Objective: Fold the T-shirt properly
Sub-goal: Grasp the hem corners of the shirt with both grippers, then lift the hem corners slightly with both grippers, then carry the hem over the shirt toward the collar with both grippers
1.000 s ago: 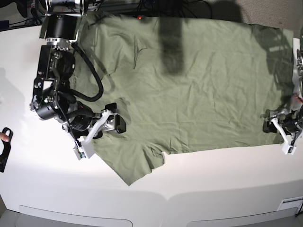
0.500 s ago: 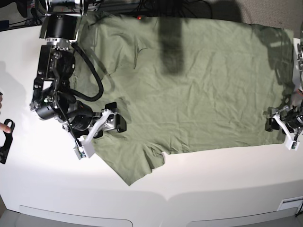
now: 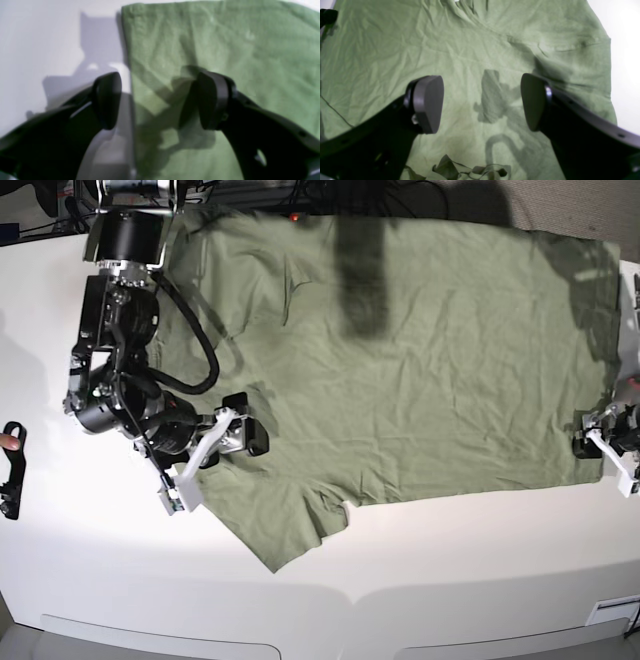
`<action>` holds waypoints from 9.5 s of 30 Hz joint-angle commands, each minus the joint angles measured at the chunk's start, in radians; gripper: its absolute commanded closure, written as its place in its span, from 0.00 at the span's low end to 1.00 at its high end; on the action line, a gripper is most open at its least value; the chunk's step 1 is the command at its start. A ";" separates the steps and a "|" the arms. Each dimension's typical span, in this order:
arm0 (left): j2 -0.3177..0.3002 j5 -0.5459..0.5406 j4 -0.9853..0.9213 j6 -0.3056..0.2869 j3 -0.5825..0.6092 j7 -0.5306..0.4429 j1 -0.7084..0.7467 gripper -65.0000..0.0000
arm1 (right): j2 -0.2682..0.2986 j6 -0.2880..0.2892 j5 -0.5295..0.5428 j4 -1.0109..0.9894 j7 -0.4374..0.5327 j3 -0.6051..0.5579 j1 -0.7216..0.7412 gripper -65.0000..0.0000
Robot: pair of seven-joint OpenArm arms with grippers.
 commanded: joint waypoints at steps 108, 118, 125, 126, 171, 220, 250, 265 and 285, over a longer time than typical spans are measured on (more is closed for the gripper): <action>-0.006 -0.360 0.011 -0.047 -0.001 0.067 -0.044 1.00 | 0.157 -0.043 -0.151 -0.846 0.207 0.002 0.383 0.32; -0.006 -0.360 0.011 -0.047 -0.001 0.066 -0.044 1.00 | 0.157 -0.004 -0.105 -0.846 0.169 0.002 0.383 0.44; -0.006 -0.360 0.011 -0.047 -0.001 0.066 -0.044 1.00 | 0.158 -0.004 -0.085 -0.846 0.170 0.002 0.384 0.80; -0.006 -0.360 0.011 -0.047 -0.001 0.066 -0.044 1.00 | 0.158 -0.004 -0.085 -0.846 0.171 0.002 0.384 0.86; 0.118 -0.244 0.177 0.046 -0.001 0.072 -0.147 1.00 | 0.312 0.015 -0.111 -0.845 0.224 0.002 0.557 1.00; -0.150 -0.633 0.787 0.089 -0.002 0.620 0.249 1.00 | 0.325 0.064 0.046 -0.161 0.011 0.150 0.047 1.00; -0.159 -0.724 0.845 0.090 -0.055 0.760 0.397 1.00 | 0.323 0.064 0.125 0.009 -0.084 0.238 -0.147 1.00; -0.174 -0.721 0.845 0.086 -0.055 0.887 0.397 1.00 | 0.323 0.064 0.150 0.016 -0.088 0.238 -0.238 1.00; -0.182 -0.711 0.845 0.086 -0.055 0.910 0.397 0.72 | 0.323 0.064 0.151 0.016 -0.155 0.238 -0.238 0.69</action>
